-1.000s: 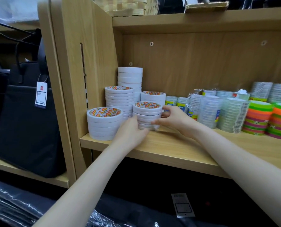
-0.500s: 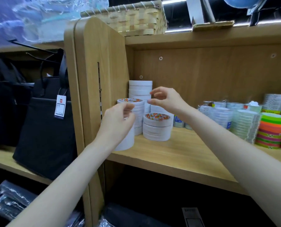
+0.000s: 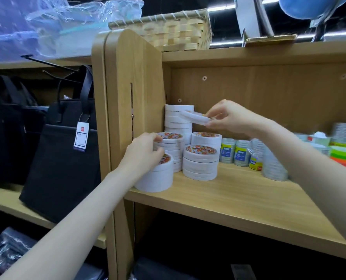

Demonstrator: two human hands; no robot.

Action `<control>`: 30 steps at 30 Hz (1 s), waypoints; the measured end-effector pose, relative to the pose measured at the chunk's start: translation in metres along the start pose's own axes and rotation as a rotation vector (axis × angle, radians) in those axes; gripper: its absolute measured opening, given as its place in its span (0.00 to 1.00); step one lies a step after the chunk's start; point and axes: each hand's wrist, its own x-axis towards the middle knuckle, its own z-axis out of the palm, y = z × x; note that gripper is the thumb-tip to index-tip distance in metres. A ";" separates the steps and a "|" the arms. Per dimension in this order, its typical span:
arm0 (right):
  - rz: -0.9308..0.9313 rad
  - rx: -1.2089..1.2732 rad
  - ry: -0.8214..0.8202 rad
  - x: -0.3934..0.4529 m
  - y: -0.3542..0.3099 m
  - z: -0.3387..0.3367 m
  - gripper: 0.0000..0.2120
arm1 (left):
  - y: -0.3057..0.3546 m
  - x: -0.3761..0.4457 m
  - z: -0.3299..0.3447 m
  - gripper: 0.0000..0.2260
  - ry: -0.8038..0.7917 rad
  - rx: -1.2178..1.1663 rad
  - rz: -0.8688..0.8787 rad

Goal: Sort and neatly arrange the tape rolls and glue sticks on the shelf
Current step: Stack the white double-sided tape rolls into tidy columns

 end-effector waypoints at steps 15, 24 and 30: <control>0.278 0.423 0.075 -0.056 0.023 0.063 0.36 | 0.002 0.002 0.006 0.16 -0.073 0.063 0.010; 0.281 0.357 0.108 -0.063 0.002 0.105 0.54 | 0.002 0.001 0.009 0.16 -0.050 0.057 -0.005; 0.301 0.360 0.078 -0.072 0.013 0.093 0.53 | 0.002 0.002 0.010 0.15 -0.052 0.056 -0.005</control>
